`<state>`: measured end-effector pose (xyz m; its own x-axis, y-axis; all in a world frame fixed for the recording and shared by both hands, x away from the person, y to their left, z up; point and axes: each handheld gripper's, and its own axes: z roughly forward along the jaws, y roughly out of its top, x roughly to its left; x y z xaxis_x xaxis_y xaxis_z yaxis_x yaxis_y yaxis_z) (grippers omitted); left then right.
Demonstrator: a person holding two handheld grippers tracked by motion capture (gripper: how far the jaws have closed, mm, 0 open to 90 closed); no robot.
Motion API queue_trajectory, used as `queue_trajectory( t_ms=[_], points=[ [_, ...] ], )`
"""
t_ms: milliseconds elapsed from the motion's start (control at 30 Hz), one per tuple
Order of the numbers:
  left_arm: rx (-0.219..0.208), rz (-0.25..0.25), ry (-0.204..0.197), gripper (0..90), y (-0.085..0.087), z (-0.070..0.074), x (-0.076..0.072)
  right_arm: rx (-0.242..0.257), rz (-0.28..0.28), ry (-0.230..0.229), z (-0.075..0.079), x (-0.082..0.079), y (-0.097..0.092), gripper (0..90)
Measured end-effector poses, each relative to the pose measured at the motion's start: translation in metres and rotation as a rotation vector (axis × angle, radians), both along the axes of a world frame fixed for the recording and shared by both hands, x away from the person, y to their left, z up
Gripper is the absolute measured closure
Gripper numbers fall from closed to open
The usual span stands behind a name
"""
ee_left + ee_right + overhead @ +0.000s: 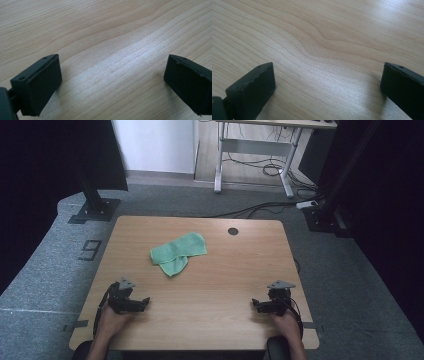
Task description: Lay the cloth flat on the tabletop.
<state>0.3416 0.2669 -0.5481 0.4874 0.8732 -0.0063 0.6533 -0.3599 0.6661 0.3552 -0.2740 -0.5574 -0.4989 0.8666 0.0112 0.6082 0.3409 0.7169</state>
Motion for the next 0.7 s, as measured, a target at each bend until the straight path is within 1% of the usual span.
queue_trajectory(
  t_ms=[167,233,367,433,600,700],
  points=[
    [-0.011,0.004,0.010,4.5,0.001,0.002,0.001,0.000,0.000,0.000,0.000,0.000,0.000,0.0],
    [-0.034,0.008,0.020,5.1,0.003,0.003,0.001,0.000,0.001,-0.001,0.000,0.000,0.000,0.0],
    [-0.038,0.007,0.024,5.8,0.003,0.004,0.002,-0.001,0.001,-0.001,0.000,0.000,0.000,0.0],
    [-0.040,0.007,0.021,7.9,0.002,0.005,0.002,-0.001,0.001,-0.001,0.000,0.000,0.000,0.0],
    [-0.038,-0.010,0.020,13.6,-0.002,0.007,0.004,-0.001,0.001,-0.001,0.000,0.000,0.000,0.0],
    [-0.056,-0.029,0.018,14.1,-0.007,0.011,0.007,-0.001,-0.003,-0.001,0.000,0.000,0.001,0.0]
  ],
)
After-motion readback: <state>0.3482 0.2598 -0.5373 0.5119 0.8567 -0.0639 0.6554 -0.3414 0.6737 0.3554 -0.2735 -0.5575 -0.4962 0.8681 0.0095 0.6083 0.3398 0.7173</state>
